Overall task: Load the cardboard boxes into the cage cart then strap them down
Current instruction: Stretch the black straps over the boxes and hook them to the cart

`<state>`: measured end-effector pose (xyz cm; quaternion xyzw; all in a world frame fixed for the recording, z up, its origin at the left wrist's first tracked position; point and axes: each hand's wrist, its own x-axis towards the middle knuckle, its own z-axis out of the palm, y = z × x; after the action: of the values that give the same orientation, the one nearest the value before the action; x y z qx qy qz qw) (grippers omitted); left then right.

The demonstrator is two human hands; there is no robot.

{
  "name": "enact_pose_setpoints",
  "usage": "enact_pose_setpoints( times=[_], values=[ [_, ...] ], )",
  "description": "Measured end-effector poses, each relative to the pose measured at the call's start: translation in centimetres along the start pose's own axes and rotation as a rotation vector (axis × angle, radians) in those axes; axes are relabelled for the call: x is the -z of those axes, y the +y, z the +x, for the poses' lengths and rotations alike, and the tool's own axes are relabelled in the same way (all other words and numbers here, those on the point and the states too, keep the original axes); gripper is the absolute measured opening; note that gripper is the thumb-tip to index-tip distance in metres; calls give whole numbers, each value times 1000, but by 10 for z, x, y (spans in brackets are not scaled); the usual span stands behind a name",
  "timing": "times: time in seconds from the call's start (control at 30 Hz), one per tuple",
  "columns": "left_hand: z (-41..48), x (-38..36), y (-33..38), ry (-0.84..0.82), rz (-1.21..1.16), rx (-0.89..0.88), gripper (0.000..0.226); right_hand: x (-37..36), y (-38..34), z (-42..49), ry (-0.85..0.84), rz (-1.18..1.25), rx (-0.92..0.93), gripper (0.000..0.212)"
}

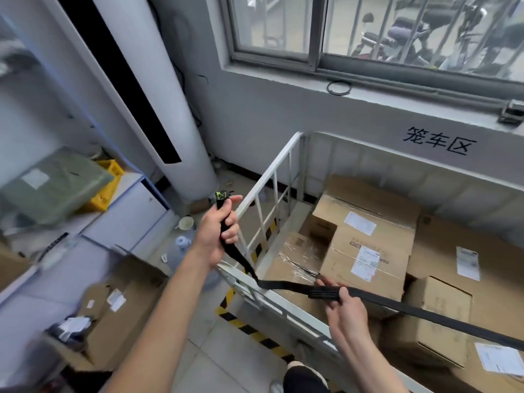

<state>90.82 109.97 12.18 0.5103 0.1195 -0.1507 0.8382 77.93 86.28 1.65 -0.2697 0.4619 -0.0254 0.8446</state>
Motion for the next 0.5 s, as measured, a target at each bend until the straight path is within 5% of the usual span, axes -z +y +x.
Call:
enact_pose_setpoints(
  times=[0.23, 0.5],
  values=[
    [55, 85, 65, 104, 112, -69, 24, -67, 53, 17, 42, -28, 0, 15],
    [150, 134, 88, 89, 439, -32, 24, -149, 114, 58, 223, -300, 93, 22]
  ],
)
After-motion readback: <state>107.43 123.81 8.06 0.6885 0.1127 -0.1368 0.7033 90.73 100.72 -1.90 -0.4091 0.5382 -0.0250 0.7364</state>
